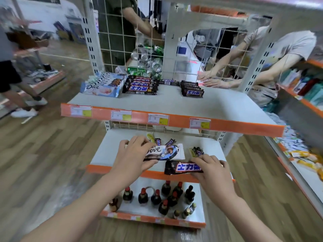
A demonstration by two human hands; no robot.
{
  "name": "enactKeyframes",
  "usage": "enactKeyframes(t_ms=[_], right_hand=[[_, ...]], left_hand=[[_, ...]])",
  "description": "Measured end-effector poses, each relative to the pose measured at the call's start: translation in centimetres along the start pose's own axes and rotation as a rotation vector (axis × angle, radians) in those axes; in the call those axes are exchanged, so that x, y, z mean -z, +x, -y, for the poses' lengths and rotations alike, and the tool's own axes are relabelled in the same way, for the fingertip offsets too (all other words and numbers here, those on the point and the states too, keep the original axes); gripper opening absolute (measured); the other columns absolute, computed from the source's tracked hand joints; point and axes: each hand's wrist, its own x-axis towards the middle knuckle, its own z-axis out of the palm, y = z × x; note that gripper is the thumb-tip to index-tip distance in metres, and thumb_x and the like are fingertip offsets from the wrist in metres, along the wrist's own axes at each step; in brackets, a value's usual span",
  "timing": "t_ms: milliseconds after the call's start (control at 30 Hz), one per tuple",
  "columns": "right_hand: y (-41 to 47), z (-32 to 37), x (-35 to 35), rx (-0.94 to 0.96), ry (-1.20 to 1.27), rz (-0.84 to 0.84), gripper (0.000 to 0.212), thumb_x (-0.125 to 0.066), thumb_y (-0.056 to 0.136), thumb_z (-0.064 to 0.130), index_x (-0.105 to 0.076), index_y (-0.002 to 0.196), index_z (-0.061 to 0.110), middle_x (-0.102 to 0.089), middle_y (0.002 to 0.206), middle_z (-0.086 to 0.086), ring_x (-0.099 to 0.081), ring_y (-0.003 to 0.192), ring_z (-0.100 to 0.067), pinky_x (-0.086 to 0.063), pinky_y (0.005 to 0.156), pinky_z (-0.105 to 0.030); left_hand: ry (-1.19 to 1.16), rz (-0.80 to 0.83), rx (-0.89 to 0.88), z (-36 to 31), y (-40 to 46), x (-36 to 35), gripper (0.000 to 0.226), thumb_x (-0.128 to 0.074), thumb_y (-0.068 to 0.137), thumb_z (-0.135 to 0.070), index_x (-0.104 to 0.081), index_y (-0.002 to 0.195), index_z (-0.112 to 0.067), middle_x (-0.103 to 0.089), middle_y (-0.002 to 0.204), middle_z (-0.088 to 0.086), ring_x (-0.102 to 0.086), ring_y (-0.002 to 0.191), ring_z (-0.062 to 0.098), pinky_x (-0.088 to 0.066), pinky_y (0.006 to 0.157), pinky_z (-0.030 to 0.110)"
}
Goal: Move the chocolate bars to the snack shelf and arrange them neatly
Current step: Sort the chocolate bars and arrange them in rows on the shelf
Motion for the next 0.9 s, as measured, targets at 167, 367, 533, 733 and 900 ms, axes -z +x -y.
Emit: enactKeyframes(t_ms=[167,367,533,733,900], right_hand=[[-0.3,0.9,2.7,0.044,-0.029,-0.015,0.037,-0.053,0.089,0.041,-0.048,0.126,0.042,-0.05,0.123,0.018,-0.043,0.119,-0.01,-0.029,0.091,-0.031],[0.0,1.7,4.7,0.077,-0.012,-0.031,0.036,-0.053,0.088,0.047,-0.05,0.123,0.042,-0.052,0.119,0.019,-0.045,0.116,-0.009,-0.029,0.092,-0.031],[0.9,2.3,5.6,0.102,0.012,-0.063,0.034,-0.057,0.085,0.046,-0.054,0.118,0.041,-0.056,0.115,0.018,-0.049,0.112,-0.011,-0.03,0.089,-0.032],[2.7,2.8,5.8,0.107,-0.01,-0.089,0.031,-0.053,0.089,0.046,-0.052,0.12,0.042,-0.054,0.118,0.02,-0.048,0.115,-0.009,-0.029,0.09,-0.032],[5.4,3.9,5.8,0.099,-0.021,-0.09,0.032,-0.055,0.088,0.045,-0.054,0.12,0.04,-0.054,0.119,0.018,-0.046,0.117,-0.011,-0.029,0.09,-0.032]], left_hand=[[-0.004,0.016,0.006,-0.5,-0.4,3.0,0.049,-0.055,0.082,-0.055,-0.05,0.126,-0.034,-0.045,0.115,-0.014,-0.04,0.113,0.006,-0.021,0.092,0.028],[0.009,-0.001,0.013,-0.6,-1.0,5.6,0.048,-0.054,0.084,-0.055,-0.048,0.127,-0.035,-0.043,0.117,-0.016,-0.04,0.112,0.004,-0.021,0.092,0.026],[0.014,-0.035,0.031,0.2,-0.7,6.8,0.048,-0.054,0.084,-0.055,-0.049,0.126,-0.034,-0.044,0.115,-0.015,-0.04,0.111,0.005,-0.021,0.09,0.026],[0.044,-0.037,0.038,1.9,0.1,7.3,0.049,-0.052,0.083,-0.057,-0.047,0.127,-0.036,-0.044,0.115,-0.015,-0.04,0.112,0.005,-0.023,0.092,0.029],[0.054,-0.021,0.028,4.2,2.2,7.6,0.049,-0.049,0.084,-0.059,-0.045,0.128,-0.037,-0.043,0.118,-0.015,-0.039,0.113,0.004,-0.022,0.086,0.025]])
